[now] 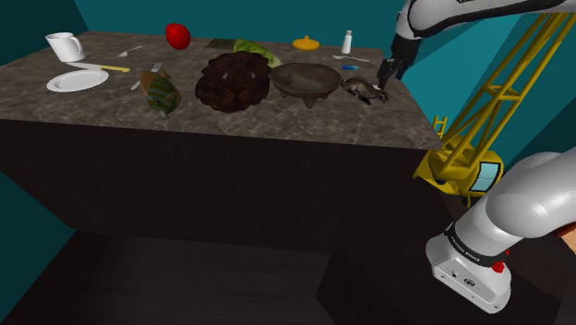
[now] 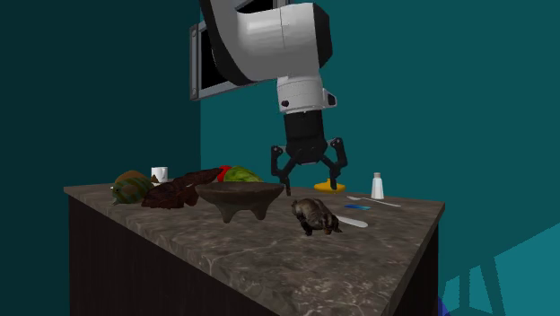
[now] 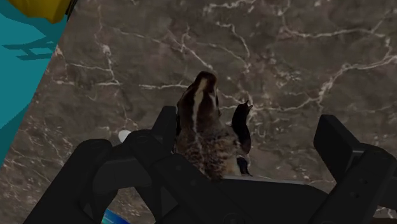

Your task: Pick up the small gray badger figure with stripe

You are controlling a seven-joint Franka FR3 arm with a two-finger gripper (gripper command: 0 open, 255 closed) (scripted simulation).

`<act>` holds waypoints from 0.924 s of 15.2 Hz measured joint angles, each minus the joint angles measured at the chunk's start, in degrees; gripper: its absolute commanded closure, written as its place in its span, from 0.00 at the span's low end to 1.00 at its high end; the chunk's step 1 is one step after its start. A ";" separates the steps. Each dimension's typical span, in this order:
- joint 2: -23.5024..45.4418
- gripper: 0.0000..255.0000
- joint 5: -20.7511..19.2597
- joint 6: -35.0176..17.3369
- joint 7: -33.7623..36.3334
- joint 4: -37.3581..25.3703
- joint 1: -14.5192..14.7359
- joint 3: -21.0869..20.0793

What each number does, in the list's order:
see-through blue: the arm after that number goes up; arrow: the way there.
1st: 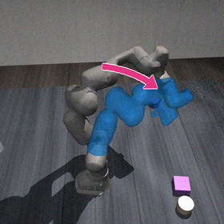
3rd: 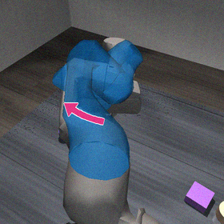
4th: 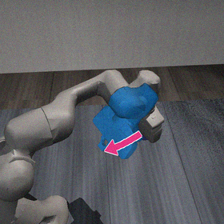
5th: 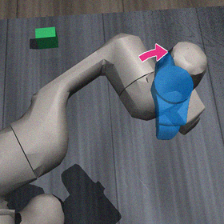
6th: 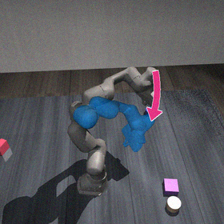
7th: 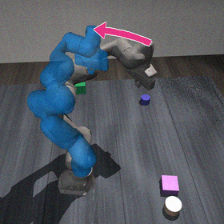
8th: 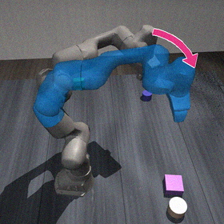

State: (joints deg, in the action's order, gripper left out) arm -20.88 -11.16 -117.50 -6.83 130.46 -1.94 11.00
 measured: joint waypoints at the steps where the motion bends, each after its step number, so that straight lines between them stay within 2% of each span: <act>1: 2.26 0.00 0.13 -1.29 -1.27 -0.97 -0.18 0.94; 5: 8.62 0.00 0.91 -5.03 -5.51 -3.47 -0.85 3.65; 12: 11.29 0.00 0.98 -10.45 -5.60 -0.67 -0.97 4.16; 13: 11.52 1.00 1.01 -10.76 -5.62 -0.59 -0.97 4.19; 14: 11.66 1.00 1.03 -10.93 -5.63 -0.56 -0.97 4.21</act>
State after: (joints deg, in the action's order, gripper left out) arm -9.23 -10.13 -128.44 -12.46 129.90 -2.91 15.21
